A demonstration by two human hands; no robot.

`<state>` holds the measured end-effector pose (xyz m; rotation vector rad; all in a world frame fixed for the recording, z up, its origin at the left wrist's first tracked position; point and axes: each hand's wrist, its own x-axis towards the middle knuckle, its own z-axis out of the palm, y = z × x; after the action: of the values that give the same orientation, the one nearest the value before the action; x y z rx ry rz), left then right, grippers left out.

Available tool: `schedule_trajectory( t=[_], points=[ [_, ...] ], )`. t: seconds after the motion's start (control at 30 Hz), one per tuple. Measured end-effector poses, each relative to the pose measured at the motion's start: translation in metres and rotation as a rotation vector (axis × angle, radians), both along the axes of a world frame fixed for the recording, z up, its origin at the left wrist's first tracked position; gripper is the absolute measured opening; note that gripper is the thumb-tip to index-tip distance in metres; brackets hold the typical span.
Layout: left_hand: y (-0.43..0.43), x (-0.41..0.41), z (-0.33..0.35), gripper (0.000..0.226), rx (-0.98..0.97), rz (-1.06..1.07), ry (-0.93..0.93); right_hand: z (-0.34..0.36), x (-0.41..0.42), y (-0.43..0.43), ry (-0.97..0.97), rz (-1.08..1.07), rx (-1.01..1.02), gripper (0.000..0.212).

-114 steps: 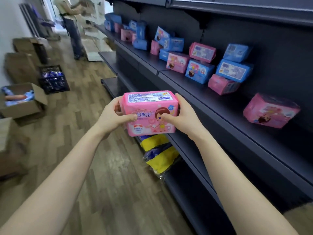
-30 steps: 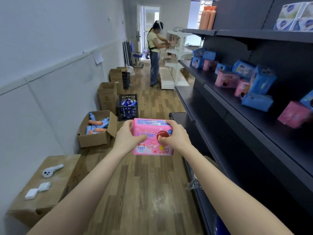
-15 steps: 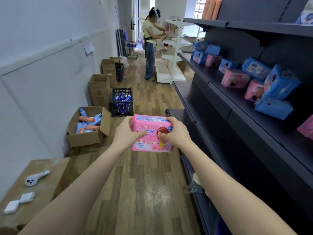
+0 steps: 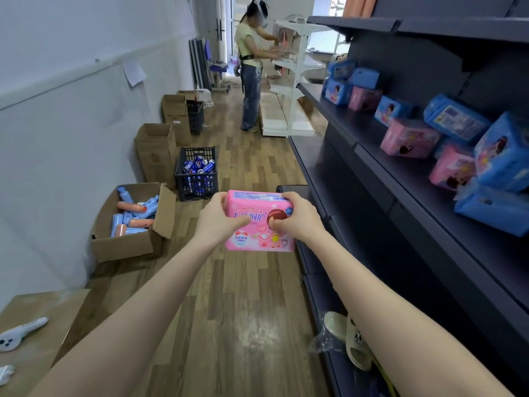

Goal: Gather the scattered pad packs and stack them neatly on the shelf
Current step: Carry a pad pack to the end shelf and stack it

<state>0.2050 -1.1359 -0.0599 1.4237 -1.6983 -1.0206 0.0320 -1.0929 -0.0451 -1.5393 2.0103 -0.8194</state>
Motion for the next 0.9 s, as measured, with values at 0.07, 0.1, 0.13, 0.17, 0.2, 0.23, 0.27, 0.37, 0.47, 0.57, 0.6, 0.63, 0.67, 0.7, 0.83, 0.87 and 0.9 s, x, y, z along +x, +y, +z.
schedule_trajectory(
  t=[0.07,0.1,0.13,0.17,0.2,0.23,0.27,0.37,0.47,0.57,0.6,0.63,0.67,0.7,0.83,0.87,0.9],
  points=[
    [-0.02,-0.015,0.003,0.061,0.005,0.011,0.008,0.004,-0.016,-0.022,0.007,0.002,-0.003,0.068],
    [-0.027,-0.021,0.005,0.061,0.006,0.013,0.009,0.004,-0.022,-0.03,0.006,0.005,-0.005,0.068],
    [-0.033,-0.025,0.006,0.061,0.008,0.013,0.01,0.006,-0.026,-0.036,0.006,0.007,-0.008,0.068],
    [-0.041,-0.032,0.006,0.061,0.006,0.018,0.009,0.005,-0.032,-0.046,0.001,0.009,-0.008,0.068],
    [-0.049,-0.037,0.005,0.061,0.005,0.026,0.009,0.004,-0.037,-0.054,-0.001,0.009,-0.004,0.068],
    [-0.056,-0.042,0.005,0.061,0.001,0.031,0.003,0.003,-0.041,-0.061,-0.008,0.014,0.001,0.067],
    [-0.062,-0.046,0.004,0.062,0.0,0.034,-0.001,0.002,-0.045,-0.068,-0.012,0.023,0.006,0.067],
    [-0.078,-0.053,-0.001,0.062,0.009,0.043,-0.002,-0.003,-0.053,-0.086,-0.012,0.045,0.017,0.067],
    [-0.092,-0.055,-0.008,0.06,0.027,0.056,0.002,-0.007,-0.056,-0.103,-0.005,0.063,0.032,0.068],
    [-0.109,-0.055,-0.012,0.06,0.032,0.069,-0.006,-0.011,-0.057,-0.122,-0.021,0.077,0.043,0.067],
    [-0.116,-0.054,-0.013,0.061,0.036,0.076,-0.01,-0.012,-0.056,-0.129,-0.023,0.079,0.046,0.066],
    [-0.122,-0.054,-0.015,0.061,0.035,0.082,-0.019,-0.014,-0.055,-0.135,-0.024,0.083,0.05,0.066],
    [-0.128,-0.053,-0.018,0.061,0.036,0.092,-0.027,-0.015,-0.054,-0.141,-0.019,0.089,0.057,0.066],
    [-0.14,-0.051,-0.021,0.061,0.042,0.102,-0.033,-0.018,-0.053,-0.153,-0.018,0.09,0.072,0.066],
    [-0.168,-0.05,-0.027,0.061,0.046,0.093,-0.055,-0.021,-0.052,-0.177,-0.024,0.095,0.077,0.064],
    [-0.175,-0.05,-0.027,0.061,0.044,0.09,-0.051,-0.022,-0.052,-0.185,-0.025,0.093,0.075,0.064],
    [-0.186,-0.051,-0.028,0.06,0.047,0.084,-0.052,-0.025,-0.053,-0.196,-0.027,0.085,0.079,0.064]
  ],
)
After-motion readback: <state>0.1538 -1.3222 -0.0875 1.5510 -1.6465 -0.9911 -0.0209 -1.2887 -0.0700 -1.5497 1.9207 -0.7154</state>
